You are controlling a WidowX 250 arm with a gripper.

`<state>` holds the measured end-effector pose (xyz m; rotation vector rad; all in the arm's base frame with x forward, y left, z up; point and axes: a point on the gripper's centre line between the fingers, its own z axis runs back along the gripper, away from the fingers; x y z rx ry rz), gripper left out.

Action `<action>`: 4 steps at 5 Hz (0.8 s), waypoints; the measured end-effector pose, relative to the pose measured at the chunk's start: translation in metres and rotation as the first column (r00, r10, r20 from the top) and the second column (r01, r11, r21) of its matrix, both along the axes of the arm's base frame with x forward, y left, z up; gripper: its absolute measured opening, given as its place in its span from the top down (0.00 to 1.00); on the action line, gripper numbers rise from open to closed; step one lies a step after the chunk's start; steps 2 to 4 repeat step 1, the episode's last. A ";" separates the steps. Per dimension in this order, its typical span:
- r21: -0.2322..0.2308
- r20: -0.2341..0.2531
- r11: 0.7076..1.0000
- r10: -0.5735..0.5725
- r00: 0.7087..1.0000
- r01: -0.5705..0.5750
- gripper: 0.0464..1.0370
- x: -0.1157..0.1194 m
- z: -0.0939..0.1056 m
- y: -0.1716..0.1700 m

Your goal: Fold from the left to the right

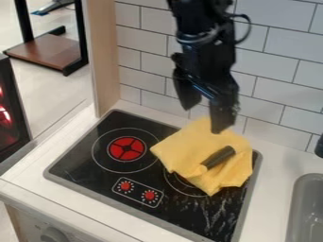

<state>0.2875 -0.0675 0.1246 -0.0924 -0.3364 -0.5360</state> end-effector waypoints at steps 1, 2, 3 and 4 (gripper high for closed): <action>0.002 0.003 1.000 -0.006 1.000 0.006 0.04 0.000 0.000 0.000; 0.002 0.003 1.000 -0.006 1.000 0.006 0.04 0.000 0.000 0.000; 0.002 0.003 1.000 -0.006 1.000 0.006 0.04 0.000 0.000 0.000; 0.002 0.003 1.000 -0.006 1.000 0.006 0.04 0.000 0.000 0.000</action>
